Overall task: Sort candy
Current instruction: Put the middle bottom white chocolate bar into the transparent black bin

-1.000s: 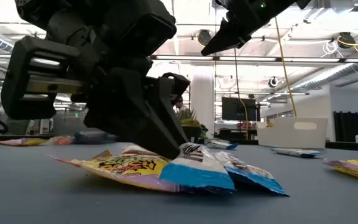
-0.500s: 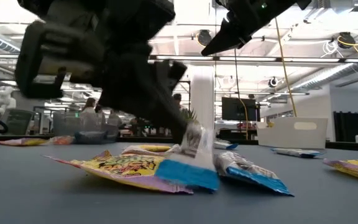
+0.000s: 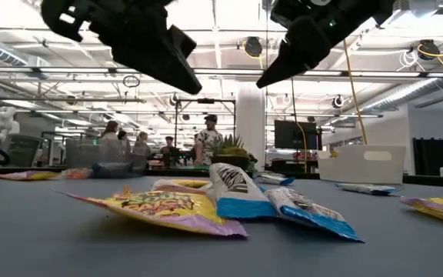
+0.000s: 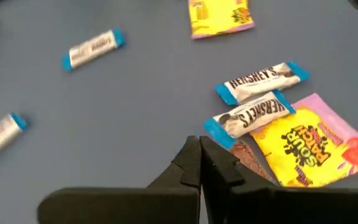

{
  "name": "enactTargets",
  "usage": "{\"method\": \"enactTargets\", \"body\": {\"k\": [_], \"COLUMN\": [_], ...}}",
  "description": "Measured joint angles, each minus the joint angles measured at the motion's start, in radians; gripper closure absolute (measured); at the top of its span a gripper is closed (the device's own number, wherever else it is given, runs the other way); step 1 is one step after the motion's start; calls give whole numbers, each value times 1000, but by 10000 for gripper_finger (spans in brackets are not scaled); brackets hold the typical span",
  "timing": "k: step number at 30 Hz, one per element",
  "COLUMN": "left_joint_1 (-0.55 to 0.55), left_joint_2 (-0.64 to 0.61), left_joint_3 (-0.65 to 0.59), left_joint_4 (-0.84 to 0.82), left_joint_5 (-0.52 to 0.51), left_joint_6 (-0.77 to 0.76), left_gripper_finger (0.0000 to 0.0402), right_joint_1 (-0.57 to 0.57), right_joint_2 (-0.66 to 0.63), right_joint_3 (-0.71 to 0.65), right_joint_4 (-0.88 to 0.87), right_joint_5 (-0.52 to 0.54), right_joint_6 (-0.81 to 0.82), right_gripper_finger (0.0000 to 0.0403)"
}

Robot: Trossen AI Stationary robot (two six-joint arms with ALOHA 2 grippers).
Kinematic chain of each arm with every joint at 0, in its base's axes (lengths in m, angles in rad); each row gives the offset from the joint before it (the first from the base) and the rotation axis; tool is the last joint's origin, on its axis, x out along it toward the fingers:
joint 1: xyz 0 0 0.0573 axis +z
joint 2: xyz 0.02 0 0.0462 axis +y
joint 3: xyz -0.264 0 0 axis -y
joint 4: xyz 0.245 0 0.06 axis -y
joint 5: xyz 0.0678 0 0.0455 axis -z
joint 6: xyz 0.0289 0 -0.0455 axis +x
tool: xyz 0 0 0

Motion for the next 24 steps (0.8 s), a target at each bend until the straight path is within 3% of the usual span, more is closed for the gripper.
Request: {"method": "enactTargets", "body": {"k": [4,11,15,19,24], "left_joint_1": [8,10,17,32,50], "left_joint_2": [38,177,236,284,311], "left_joint_3": [0,-1,0,-1,0], "left_joint_4": [21,175,273,327,370], "left_joint_5": [57,140,172,198,202], "left_joint_6": [-25,14,49,56,64], "left_gripper_finger": [358,229,175,162,184], "right_joint_1": [0,0,0,0,0], "right_joint_2": [0,0,0,0,0], "right_joint_3": [0,0,0,0,0], "right_joint_4": [11,18,22,24,26], "right_joint_5": [0,0,0,-1,-1], "right_joint_6": [-7,-9,-9,-10,-13], "right_gripper_finger": [403,403,403,403,403]}}
